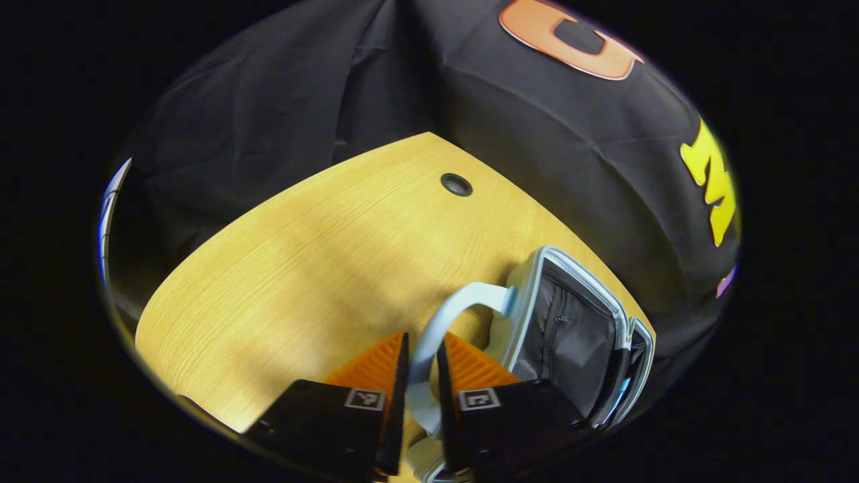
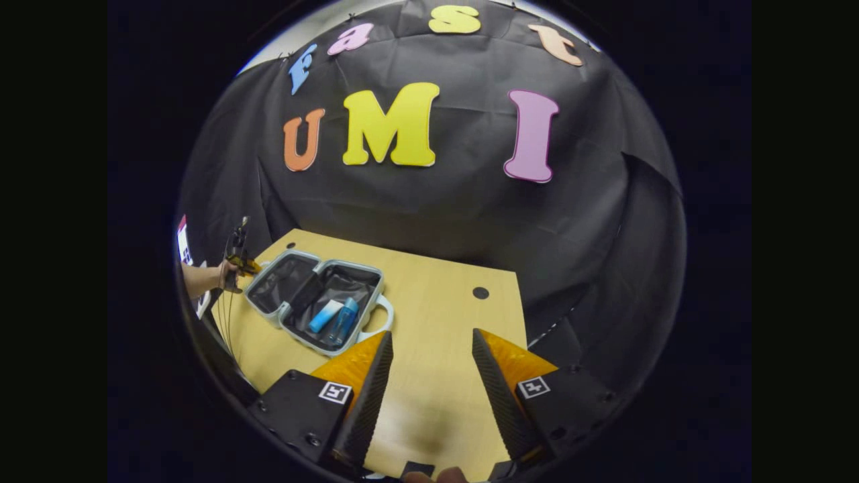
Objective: First open the suitcase, pack the skin care products into it, and then close the suitcase.
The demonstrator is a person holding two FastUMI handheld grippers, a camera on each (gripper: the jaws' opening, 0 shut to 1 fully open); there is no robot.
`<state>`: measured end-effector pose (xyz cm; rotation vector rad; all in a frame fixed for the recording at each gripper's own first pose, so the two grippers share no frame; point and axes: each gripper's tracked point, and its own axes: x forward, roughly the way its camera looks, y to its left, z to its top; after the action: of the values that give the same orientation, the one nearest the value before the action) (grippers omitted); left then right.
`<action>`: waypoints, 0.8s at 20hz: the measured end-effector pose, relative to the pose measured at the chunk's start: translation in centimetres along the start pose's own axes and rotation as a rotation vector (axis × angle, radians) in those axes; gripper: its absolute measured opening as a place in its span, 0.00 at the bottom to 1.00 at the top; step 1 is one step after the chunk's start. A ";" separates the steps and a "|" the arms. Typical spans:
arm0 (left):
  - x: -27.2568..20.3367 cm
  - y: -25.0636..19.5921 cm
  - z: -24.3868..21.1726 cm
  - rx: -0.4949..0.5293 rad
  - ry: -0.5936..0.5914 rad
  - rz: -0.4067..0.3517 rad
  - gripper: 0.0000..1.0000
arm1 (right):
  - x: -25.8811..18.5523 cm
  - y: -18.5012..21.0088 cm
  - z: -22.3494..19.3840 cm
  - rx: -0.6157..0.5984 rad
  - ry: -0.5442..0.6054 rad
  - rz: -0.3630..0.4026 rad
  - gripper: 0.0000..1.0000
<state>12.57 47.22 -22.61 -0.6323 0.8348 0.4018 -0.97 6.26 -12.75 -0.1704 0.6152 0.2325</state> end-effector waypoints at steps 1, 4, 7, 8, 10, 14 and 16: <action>-0.6 -0.6 0.0 0.002 0.003 0.003 0.19 | -0.2 0.0 -0.1 0.002 -0.008 0.003 0.72; -3.7 -1.2 1.7 0.093 -0.050 0.056 0.11 | -1.0 0.7 -0.2 0.021 -0.038 0.034 0.67; -8.2 -5.3 3.2 0.137 -0.116 0.056 0.05 | -1.6 -0.1 -0.2 0.054 -0.077 0.056 0.70; -10.2 -7.1 3.8 0.151 -0.148 0.044 0.05 | -2.0 -0.5 0.0 0.065 -0.099 0.060 0.70; -14.2 -11.6 4.8 0.165 -0.207 -0.003 0.04 | -2.7 -0.7 0.1 0.091 -0.126 0.062 0.70; -20.9 -22.7 2.9 0.195 -0.292 -0.140 0.03 | -4.3 -2.7 0.3 0.140 -0.185 0.061 0.70; -22.9 -28.3 0.5 0.233 -0.329 -0.208 0.04 | -5.0 -4.1 0.0 0.161 -0.200 0.040 0.70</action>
<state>14.64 24.40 5.75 -0.4159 0.4870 0.2063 -3.84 1.52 -9.50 0.0207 0.4360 0.2340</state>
